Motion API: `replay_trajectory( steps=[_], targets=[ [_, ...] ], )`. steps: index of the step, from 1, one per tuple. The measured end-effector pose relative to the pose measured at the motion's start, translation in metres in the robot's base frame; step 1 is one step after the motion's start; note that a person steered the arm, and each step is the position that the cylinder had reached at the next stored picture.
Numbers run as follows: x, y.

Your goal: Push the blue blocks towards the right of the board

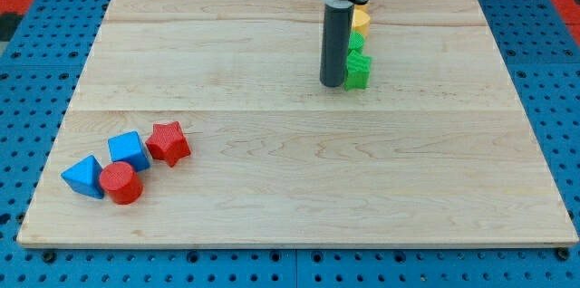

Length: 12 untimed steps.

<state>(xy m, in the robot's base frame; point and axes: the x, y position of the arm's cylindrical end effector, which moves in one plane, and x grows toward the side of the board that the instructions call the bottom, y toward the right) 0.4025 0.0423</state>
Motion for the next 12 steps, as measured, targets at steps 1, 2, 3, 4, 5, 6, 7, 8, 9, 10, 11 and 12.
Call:
replay_trajectory(
  steps=[1, 2, 3, 4, 5, 6, 7, 8, 9, 10, 11, 12],
  targets=[
    [0.046, -0.002],
    [0.049, -0.002],
    [0.049, -0.002],
    [0.067, -0.002],
    [0.139, -0.002],
    [0.178, -0.054],
    [0.178, -0.136],
    [0.212, -0.198],
    [0.21, -0.308],
    [0.175, -0.335],
    [0.137, -0.293],
    [0.125, -0.237]
  ],
)
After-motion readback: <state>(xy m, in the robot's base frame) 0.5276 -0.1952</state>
